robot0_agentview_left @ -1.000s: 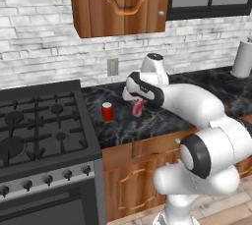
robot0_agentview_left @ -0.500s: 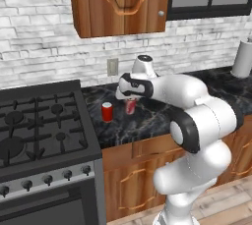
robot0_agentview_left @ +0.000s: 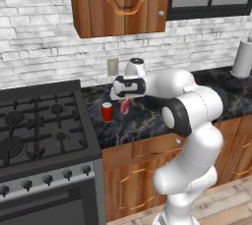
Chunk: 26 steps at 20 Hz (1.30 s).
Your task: Four empty soda cans are scattered around the kitchen. Gather all the cans and cluster them next to the stove for recycling.
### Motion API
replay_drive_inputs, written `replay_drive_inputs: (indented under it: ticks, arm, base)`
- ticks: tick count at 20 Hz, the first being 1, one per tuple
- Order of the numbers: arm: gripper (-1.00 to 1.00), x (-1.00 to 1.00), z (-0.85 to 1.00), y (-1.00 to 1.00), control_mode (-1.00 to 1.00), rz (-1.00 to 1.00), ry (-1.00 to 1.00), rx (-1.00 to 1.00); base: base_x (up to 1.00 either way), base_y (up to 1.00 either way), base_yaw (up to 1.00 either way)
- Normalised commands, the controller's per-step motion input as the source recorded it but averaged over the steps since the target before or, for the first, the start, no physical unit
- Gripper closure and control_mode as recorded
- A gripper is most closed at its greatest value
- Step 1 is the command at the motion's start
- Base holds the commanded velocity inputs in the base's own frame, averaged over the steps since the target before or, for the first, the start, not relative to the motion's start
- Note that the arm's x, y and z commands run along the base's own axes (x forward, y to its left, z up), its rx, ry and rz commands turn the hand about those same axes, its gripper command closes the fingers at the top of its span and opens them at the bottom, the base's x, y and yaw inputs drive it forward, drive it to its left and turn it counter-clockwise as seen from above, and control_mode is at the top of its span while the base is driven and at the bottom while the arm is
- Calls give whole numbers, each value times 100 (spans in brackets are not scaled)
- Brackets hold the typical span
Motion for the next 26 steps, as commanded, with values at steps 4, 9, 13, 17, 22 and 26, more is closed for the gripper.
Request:
replay_drive_inputs:
  ticks: [4, 9, 13, 17, 22, 26]
  arm:
    - [100, 29, -18, 7, -100, 0, 0, 0]
    - [100, 23, -14, 15, -100, 0, 0, 0]
    - [100, 15, -13, 5, -100, 0, 1, 0]
    - [100, 9, -17, 0, -100, 0, 0, 0]
    - [100, 11, -14, 0, -100, 0, 0, 0]
    - [100, 11, -11, 0, -100, 0, 0, 0]
  base:
    - [0, 0, 0]
    - [0, 0, 0]
    - [0, 0, 0]
    - [0, 0, 0]
    - [0, 0, 0]
    - [0, 0, 0]
